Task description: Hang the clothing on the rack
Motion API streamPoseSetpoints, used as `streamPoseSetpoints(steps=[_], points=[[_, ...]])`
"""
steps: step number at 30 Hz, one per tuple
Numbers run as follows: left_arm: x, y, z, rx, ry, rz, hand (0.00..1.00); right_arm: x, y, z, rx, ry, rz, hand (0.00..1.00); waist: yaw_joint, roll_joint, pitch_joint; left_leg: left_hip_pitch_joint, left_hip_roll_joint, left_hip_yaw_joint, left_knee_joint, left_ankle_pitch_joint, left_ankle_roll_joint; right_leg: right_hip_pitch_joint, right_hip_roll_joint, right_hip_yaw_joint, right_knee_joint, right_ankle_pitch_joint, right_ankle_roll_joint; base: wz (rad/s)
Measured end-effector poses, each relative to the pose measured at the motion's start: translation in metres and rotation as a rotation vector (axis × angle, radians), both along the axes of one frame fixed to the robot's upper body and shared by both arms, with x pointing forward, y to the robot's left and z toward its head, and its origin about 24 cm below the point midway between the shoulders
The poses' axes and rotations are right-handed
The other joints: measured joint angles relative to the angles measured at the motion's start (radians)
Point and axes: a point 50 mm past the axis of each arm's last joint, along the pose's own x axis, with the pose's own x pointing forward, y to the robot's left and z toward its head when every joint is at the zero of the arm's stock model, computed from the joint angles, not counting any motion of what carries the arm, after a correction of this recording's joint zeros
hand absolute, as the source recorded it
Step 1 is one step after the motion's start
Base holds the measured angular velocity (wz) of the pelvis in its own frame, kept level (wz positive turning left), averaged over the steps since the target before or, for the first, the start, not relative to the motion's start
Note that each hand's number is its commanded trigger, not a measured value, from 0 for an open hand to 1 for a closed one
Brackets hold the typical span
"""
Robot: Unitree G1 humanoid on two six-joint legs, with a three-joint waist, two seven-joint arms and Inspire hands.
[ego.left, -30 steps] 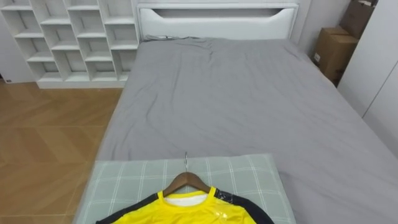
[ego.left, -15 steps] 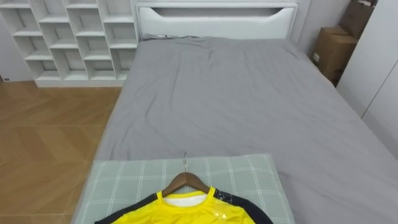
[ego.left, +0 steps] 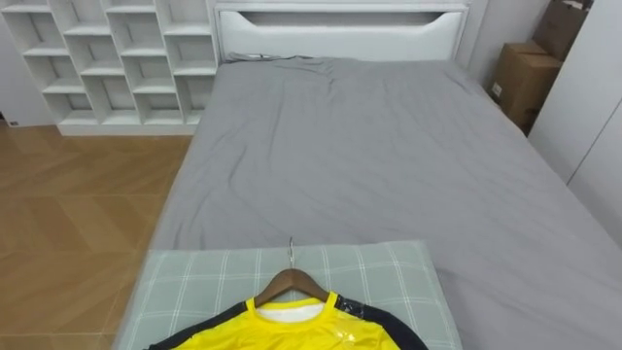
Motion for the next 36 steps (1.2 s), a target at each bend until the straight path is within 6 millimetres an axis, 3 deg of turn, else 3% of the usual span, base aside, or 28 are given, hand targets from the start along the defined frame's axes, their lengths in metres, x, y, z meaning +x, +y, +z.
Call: streamPoseSetpoints(steps=[15, 25, 36], points=[[0.004, 0.005, 0.002, 0.015, -0.081, 0.188, 0.0, 0.0, 0.001, 0.0, 0.008, -0.003, -0.015, 0.0, 0.004, 0.014, -0.005, -0.016, 0.001, -0.002, 0.028, 0.0, 0.0, -0.002, -0.001, -0.006, 0.002, 0.0, 0.0, 0.0], [0.02, 0.034, 0.016, 0.257, -0.253, 0.311, 0.0, -0.002, -0.006, 0.001, 0.002, 0.001, -0.027, 0.0, 0.008, 0.034, -0.0004, 0.008, -0.002, 0.001, -0.007, 0.0, 0.0, 0.011, -0.001, -0.006, 0.0, 0.0, 0.0, 0.0], [0.042, 0.052, 0.035, 0.501, -0.462, 0.364, 0.0, -0.006, -0.008, 0.002, -0.003, 0.011, -0.032, 0.0, 0.009, 0.036, -0.0058, 0.013, -0.004, -0.008, -0.008, 0.0, 0.0, 0.014, -0.001, -0.014, 0.0, -0.001, 0.001, 0.01]])
